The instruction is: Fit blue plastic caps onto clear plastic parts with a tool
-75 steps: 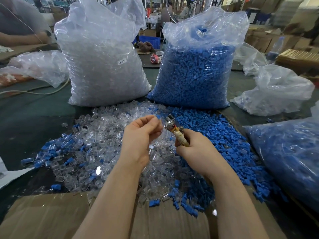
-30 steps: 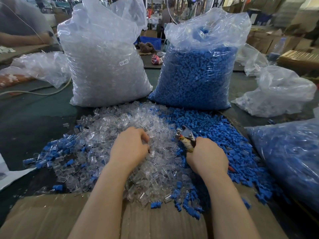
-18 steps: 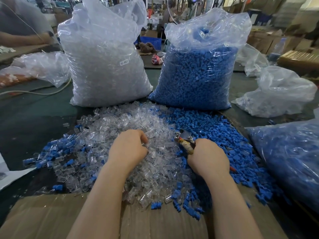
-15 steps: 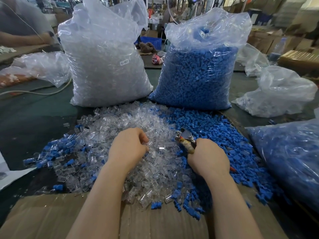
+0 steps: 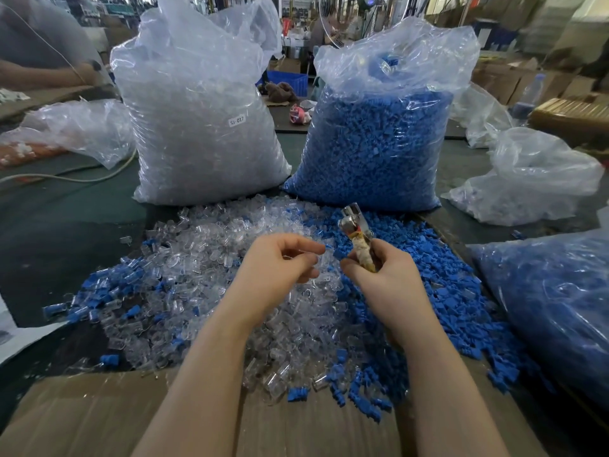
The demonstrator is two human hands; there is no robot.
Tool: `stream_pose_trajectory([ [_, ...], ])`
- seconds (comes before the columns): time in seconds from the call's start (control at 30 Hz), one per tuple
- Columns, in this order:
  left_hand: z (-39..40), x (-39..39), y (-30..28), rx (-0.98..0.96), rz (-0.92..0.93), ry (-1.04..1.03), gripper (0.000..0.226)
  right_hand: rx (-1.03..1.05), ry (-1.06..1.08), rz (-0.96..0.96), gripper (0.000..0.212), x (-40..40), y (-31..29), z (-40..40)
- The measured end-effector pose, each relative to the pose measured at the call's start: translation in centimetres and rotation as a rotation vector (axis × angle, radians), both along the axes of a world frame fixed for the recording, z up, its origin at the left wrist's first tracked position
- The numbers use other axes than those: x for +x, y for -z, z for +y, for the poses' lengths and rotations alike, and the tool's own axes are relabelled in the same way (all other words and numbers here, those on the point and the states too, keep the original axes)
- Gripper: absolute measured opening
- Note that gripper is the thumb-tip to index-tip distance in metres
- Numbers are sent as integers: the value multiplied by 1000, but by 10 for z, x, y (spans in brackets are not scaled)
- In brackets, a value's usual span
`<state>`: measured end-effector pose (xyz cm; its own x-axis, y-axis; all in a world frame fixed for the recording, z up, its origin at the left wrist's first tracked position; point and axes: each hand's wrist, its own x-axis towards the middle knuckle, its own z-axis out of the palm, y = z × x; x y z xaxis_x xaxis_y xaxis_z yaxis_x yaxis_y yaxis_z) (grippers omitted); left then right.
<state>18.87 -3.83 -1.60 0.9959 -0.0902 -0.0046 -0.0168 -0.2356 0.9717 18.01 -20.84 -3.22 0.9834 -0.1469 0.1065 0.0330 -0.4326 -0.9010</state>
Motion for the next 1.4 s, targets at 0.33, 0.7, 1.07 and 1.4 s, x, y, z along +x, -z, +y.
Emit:
stream_pose_trajectory([
  [0.33,-10,-1,-1,81,-40,-47,16,69,-95,-36,6,-2,0,2],
  [0.7,-15,-1,1,-10,-81,-61,21,96,-61,-78,9,0,0,7],
  [1.07,-18,-1,2,-202,-64,-66,11,137,-38,-146,16,-1,0,8],
  [1.4,-21,0,1,-429,38,-76,23,225,22,-213,13,-2,-3,8],
])
